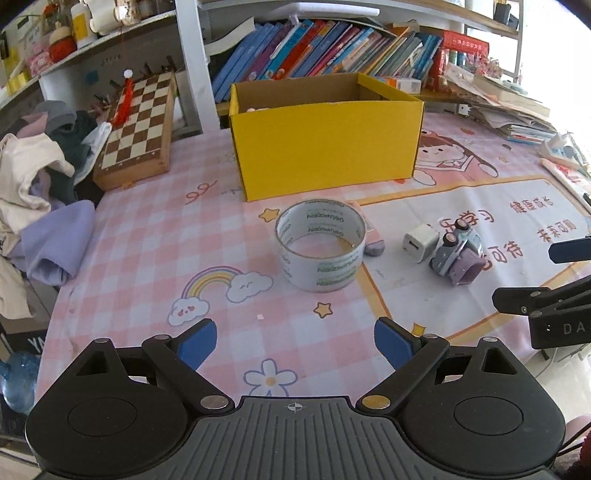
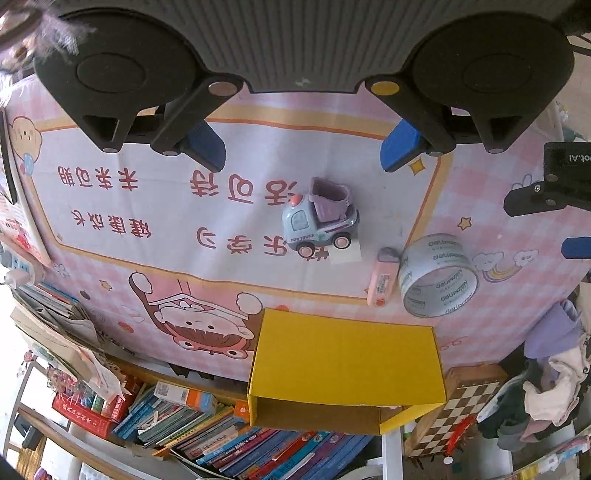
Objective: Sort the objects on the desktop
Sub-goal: 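Grasp the grey toy truck with the right tool while the left tool approaches the tape roll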
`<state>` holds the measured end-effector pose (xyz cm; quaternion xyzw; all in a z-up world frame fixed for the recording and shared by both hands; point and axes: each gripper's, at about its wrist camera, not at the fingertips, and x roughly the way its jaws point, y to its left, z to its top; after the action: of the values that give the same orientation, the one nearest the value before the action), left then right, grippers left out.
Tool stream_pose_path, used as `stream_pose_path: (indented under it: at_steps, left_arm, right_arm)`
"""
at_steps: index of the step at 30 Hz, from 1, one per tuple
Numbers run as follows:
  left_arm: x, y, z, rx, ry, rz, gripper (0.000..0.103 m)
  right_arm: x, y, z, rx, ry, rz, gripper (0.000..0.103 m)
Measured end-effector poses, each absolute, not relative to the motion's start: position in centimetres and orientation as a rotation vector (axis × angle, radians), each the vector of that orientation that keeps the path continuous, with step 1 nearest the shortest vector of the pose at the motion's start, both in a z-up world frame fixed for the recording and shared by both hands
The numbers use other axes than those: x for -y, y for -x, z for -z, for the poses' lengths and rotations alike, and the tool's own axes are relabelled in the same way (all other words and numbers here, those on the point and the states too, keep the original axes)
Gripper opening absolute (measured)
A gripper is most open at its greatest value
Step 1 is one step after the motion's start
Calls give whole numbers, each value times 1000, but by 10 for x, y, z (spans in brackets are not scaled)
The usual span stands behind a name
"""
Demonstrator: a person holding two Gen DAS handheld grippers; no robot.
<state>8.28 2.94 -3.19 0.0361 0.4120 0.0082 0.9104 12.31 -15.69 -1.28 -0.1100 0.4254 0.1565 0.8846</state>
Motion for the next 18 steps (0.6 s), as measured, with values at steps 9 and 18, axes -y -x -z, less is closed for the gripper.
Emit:
stream_pose_path:
  at_steps: [9,18]
  left_arm:
    - [-28,-88,36,-874,-78,-9,94]
    - [-22,-94,40,-886,-86,13,94]
  right_arm:
    - [156,-127,15,-893,236,-340,91]
    - [156,-131,17,-901,249,-357,91]
